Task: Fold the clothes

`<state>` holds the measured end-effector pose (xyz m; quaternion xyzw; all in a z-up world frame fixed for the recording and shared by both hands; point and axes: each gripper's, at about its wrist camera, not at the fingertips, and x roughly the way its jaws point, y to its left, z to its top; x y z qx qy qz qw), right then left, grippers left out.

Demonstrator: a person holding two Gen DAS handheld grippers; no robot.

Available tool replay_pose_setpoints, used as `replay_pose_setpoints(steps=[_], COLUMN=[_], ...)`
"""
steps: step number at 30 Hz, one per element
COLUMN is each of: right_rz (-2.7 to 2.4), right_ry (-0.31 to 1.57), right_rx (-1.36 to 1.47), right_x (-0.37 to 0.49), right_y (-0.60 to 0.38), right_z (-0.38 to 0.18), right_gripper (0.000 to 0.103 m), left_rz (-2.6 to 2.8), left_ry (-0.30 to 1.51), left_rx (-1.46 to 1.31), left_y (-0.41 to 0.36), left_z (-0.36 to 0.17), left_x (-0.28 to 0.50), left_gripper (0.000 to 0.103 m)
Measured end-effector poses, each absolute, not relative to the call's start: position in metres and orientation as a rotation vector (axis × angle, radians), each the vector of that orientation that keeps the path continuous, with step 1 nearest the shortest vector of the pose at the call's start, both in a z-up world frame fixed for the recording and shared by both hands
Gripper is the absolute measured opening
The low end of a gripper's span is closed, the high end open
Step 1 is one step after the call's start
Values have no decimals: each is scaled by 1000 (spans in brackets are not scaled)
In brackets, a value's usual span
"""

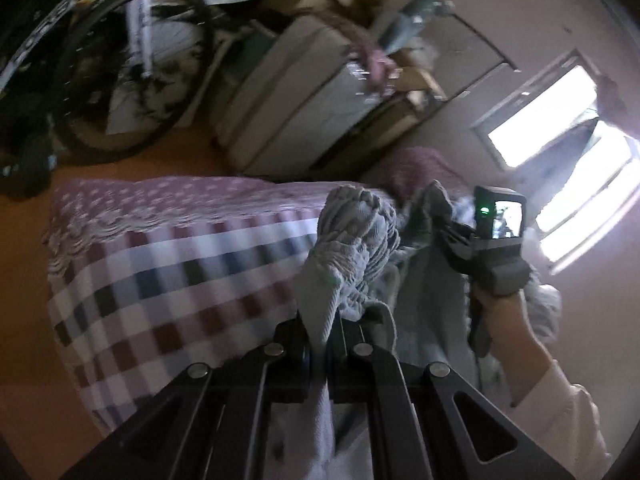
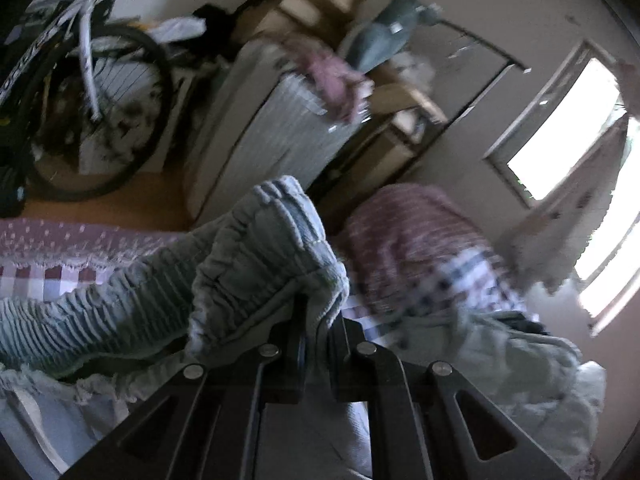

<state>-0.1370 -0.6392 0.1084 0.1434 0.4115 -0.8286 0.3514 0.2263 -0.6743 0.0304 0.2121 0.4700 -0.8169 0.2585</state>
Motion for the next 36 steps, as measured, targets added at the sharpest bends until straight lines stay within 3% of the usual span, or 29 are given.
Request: replay_pose_setpoints(steps=[4, 8, 11, 18, 20, 22, 25, 30, 36], right_rz=[-2144, -2143, -2142, -2179, -2190, -2202, -2235, -2345, -2545], right_ry=[1029, 993, 966, 797, 752, 712, 675, 680, 589], right_rx=[392, 412, 428, 359, 334, 311, 286, 325, 666], right_x=[-144, -151, -157, -128, -105, -80, -42, 0, -9], right_y=[-633, -627, -623, -519, -472, -429, -353, -232, -71], right_z=[103, 98, 95, 183, 213, 240, 274, 284, 235], right_gripper=[13, 55, 70, 79, 81, 85, 91, 96, 96], left_rz=[-2172, -2152, -2148, -2159, -2172, -2185, -2200, -2196, -2195], left_ry=[1266, 1270, 1285, 1339, 1350, 1362, 1388, 1378, 1243], left_rx=[605, 628, 632, 648, 646, 645, 655, 724, 698], left_y=[-684, -690, -693, -699, -698, -697, -692, -679, -658], left_z=[3, -13, -20, -30, -30, -32, -37, -48, -25], left_x=[228, 225, 226, 226, 227, 228, 228, 227, 255], left_gripper=[4, 4, 4, 4, 10, 32, 56, 60, 61])
